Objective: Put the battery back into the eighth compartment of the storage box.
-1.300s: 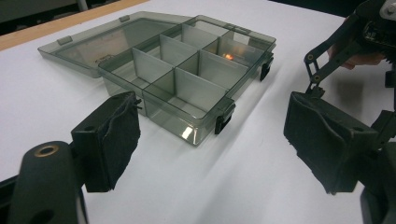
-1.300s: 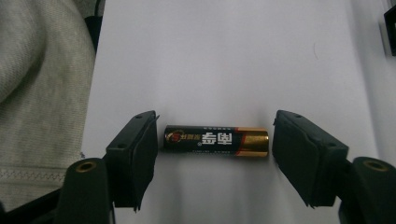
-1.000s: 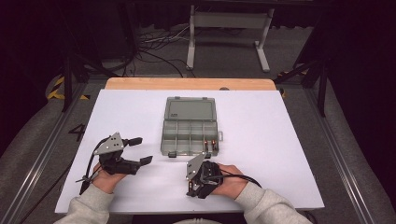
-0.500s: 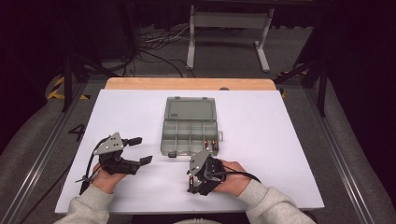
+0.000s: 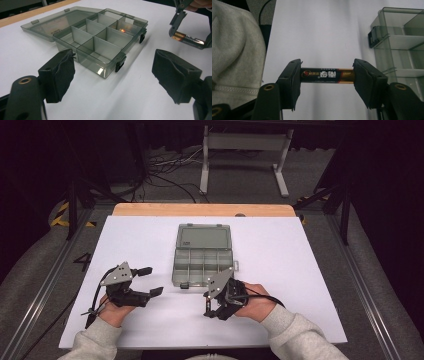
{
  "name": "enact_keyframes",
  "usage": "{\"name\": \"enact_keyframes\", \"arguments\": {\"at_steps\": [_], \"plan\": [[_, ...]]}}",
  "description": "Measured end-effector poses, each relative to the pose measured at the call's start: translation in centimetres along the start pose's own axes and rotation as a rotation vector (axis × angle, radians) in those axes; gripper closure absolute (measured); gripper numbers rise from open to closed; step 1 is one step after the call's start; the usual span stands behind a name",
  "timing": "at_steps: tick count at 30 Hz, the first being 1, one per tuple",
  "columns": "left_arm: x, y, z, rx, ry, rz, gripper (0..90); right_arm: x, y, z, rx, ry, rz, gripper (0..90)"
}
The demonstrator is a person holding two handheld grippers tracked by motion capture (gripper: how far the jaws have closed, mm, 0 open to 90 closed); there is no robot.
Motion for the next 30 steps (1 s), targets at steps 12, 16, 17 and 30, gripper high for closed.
{"name": "enact_keyframes", "arguments": {"at_steps": [12,16,17,30], "plan": [[0.0,0.0,0.0,0.0,0.0,-0.001,18.8,-2.3,0.8,1.1,-0.015,-0.03,0.033,41.4],[0.0,0.0,0.0,0.0,0.001,-0.001,18.8,-2.8,1.0,1.4,-0.018,-0.039,0.038,41.4],[0.0,0.0,0.0,-0.001,0.001,-0.002,18.8,-3.0,1.1,1.4,-0.018,-0.039,0.04,41.4],[0.1,0.0,0.1,-0.006,-0.005,-0.006,18.8,-4.4,1.0,3.4,-0.011,-0.038,0.04,41.4]]}}
Point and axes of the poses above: each handheld gripper's, and its own axes: x roughly forward along the jaws, y roughly out of its top, z roughly to its right, the point moved 3 cm from there along x, roughly forward along the jaws, and after that the axes turned 5 degrees about y, right-handed, at the moved point
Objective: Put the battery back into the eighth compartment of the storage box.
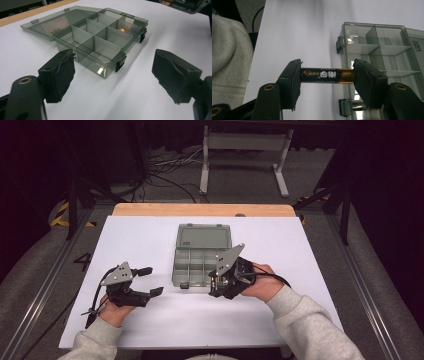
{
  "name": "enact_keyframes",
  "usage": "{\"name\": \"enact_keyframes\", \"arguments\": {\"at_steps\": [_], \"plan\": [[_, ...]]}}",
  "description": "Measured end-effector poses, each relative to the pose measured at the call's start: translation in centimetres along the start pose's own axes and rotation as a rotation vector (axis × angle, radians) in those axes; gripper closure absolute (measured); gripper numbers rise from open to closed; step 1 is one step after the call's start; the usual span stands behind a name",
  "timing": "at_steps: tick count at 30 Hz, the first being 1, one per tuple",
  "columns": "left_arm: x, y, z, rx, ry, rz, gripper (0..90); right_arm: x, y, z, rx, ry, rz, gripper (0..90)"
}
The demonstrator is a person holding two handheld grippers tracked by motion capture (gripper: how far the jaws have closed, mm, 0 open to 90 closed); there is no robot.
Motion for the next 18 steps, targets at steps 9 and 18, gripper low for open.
{"name": "enact_keyframes", "arguments": {"at_steps": [9,18], "plan": [[0.0,0.0,-0.1,0.006,0.005,0.004,18.8,-0.4,-1.0,2.5,0.019,0.004,0.012,41.4],[0.0,0.0,-0.1,0.005,0.005,0.003,18.8,-0.5,-1.9,4.3,0.044,-0.009,0.014,41.4]]}}
Point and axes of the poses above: each handheld gripper's, and its own axes: x roughly forward along the jaws, y roughly out of its top, z roughly to its right, the point moved 3 cm from there along x, roughly forward along the jaws, and after that the axes turned 5 degrees about y, right-handed, at the moved point
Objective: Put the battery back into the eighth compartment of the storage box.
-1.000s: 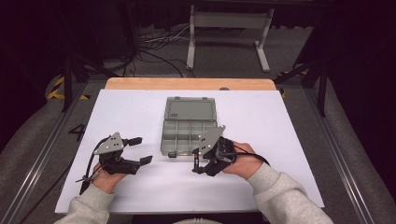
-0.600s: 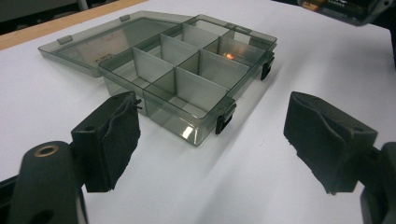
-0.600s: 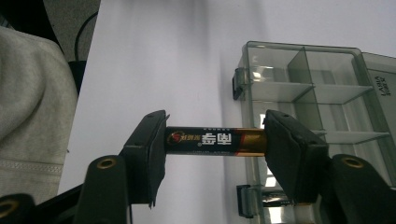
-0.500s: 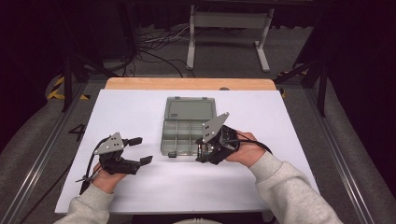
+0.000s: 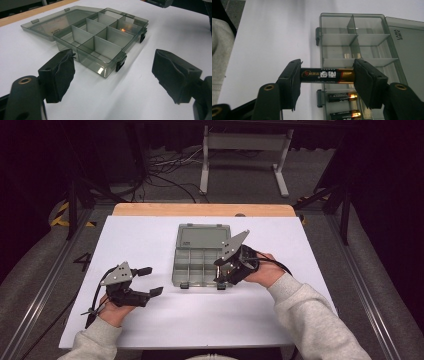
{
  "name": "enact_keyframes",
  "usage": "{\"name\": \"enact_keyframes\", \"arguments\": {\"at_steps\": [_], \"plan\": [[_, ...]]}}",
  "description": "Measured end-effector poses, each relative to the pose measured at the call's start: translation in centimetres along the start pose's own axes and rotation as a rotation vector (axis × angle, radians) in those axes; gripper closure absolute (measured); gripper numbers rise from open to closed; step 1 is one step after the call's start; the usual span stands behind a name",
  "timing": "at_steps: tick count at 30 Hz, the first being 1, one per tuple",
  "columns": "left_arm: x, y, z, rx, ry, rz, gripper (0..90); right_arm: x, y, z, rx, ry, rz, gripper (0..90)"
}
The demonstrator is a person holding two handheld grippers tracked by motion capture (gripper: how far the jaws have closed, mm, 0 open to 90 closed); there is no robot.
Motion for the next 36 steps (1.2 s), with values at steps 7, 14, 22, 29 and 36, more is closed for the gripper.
{"name": "enact_keyframes", "arguments": {"at_steps": [7,14,22,29,36], "plan": [[0.0,0.0,0.0,0.0,-0.001,-0.003,18.8,-0.4,-0.4,1.3,0.009,-0.019,0.0,41.4],[0.0,0.0,0.0,-0.006,-0.003,-0.005,18.8,-0.7,-0.9,2.3,0.026,-0.035,0.002,41.4],[0.0,0.0,0.0,-0.011,-0.004,-0.004,18.8,-0.9,-1.4,3.2,0.031,-0.041,-0.006,41.4],[0.0,-0.1,0.0,-0.01,-0.004,-0.006,18.8,0.0,-2.2,3.6,0.046,-0.036,-0.031,41.4],[0.0,-0.1,0.0,-0.01,-0.006,-0.006,18.8,0.9,-2.6,3.8,0.044,-0.017,-0.06,41.4]]}}
Point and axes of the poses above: each handheld gripper's, and its own axes: x roughly forward along the jaws, y roughly out of its top, z roughly to its right, the point moved 3 cm from there along x, roughly forward along the jaws, and after that the axes turned 5 degrees about y, right-handed, at the moved point
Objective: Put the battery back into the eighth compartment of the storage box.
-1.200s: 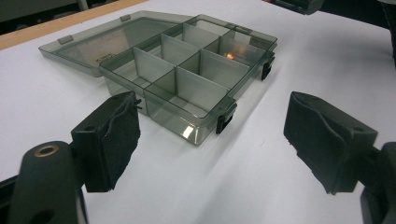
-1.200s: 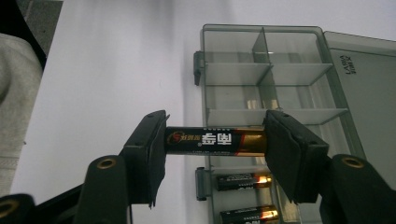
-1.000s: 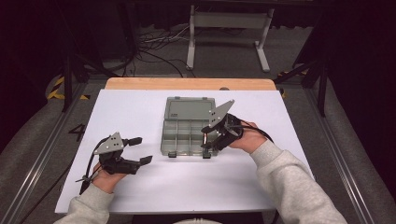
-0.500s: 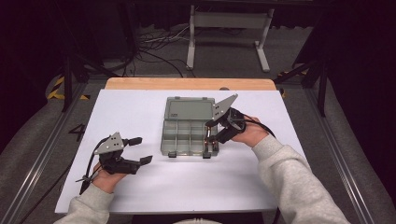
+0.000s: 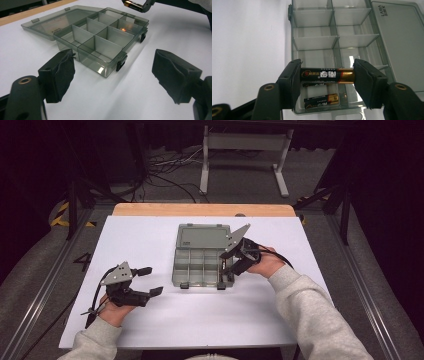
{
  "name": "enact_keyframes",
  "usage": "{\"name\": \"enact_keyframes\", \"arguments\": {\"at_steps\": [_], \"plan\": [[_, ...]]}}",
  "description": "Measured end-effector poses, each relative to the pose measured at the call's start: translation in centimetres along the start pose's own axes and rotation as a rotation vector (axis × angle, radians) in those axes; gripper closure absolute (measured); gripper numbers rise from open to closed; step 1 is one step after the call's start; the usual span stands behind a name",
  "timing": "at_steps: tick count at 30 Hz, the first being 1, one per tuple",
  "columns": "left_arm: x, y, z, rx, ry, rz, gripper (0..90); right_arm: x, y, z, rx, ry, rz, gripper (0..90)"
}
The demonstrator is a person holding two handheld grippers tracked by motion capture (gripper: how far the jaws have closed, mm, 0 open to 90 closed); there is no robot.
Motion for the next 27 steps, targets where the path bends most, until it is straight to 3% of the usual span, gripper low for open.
{"name": "enact_keyframes", "arguments": {"at_steps": [27], "plan": [[0.0,0.0,0.0,0.001,0.001,-0.003,18.8,1.8,-1.1,0.0,0.013,0.037,-0.061,41.3]]}}
Point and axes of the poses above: each handheld gripper's, and its own axes: x roughly forward along the jaws, y roughly out of its top, z roughly to its right, the point moved 3 cm from there along x, roughly forward along the jaws, and after that the axes turned 5 degrees about y, right-handed, at the moved point
